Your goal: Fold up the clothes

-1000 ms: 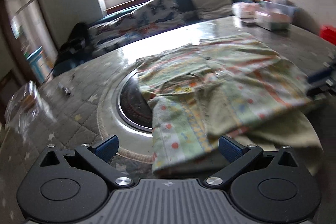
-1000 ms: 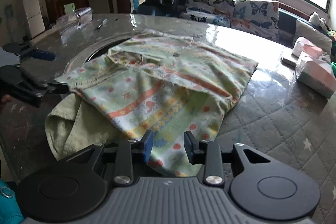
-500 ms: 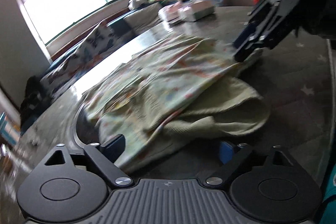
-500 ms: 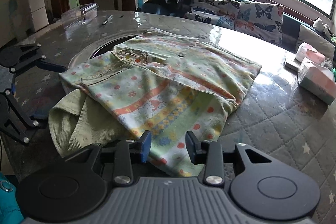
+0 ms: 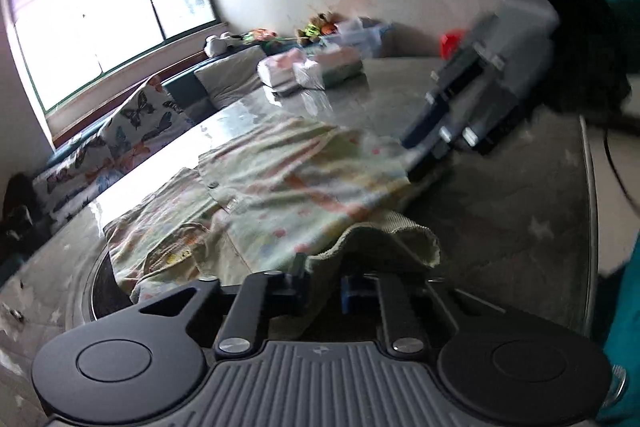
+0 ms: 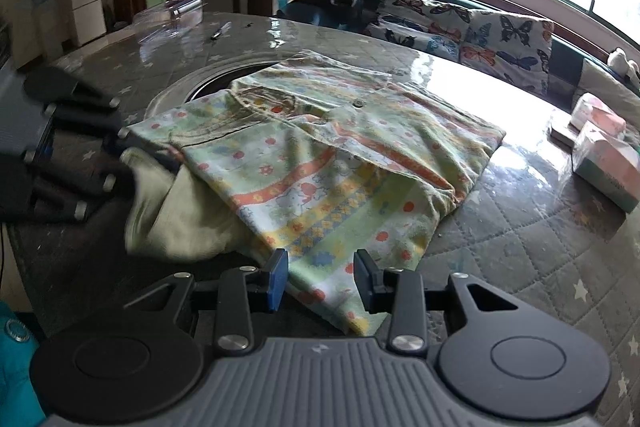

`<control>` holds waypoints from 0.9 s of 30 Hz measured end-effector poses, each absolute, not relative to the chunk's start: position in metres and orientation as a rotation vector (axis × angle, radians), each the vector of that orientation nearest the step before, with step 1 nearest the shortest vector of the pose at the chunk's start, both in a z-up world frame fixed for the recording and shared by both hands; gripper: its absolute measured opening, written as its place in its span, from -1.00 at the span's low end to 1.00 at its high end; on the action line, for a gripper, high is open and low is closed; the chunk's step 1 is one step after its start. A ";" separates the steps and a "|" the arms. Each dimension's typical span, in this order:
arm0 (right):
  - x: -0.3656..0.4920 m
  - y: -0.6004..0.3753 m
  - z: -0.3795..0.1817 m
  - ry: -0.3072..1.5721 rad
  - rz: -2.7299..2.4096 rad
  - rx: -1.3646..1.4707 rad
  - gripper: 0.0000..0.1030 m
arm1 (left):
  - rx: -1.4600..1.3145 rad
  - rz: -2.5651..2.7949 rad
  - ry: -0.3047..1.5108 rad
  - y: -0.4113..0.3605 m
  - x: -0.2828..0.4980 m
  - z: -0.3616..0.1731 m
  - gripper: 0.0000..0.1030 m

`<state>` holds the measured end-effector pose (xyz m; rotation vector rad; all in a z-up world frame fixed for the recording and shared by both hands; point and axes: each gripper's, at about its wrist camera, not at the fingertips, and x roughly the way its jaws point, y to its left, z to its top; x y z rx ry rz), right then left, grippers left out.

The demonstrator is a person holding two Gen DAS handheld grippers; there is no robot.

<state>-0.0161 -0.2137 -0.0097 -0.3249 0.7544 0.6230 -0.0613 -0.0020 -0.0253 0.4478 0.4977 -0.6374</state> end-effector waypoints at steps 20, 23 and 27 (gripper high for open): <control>0.006 -0.176 -0.015 0.732 0.769 -0.197 -0.73 | 0.261 -0.562 0.537 0.016 -0.030 -0.005 -0.36; 0.009 -0.182 -0.008 0.724 0.764 -0.156 -0.75 | 0.291 -0.516 0.526 0.023 -0.042 -0.009 0.03; 0.013 -0.185 0.000 0.707 0.756 -0.137 -0.75 | 0.328 -0.474 0.542 0.030 -0.047 -0.018 0.08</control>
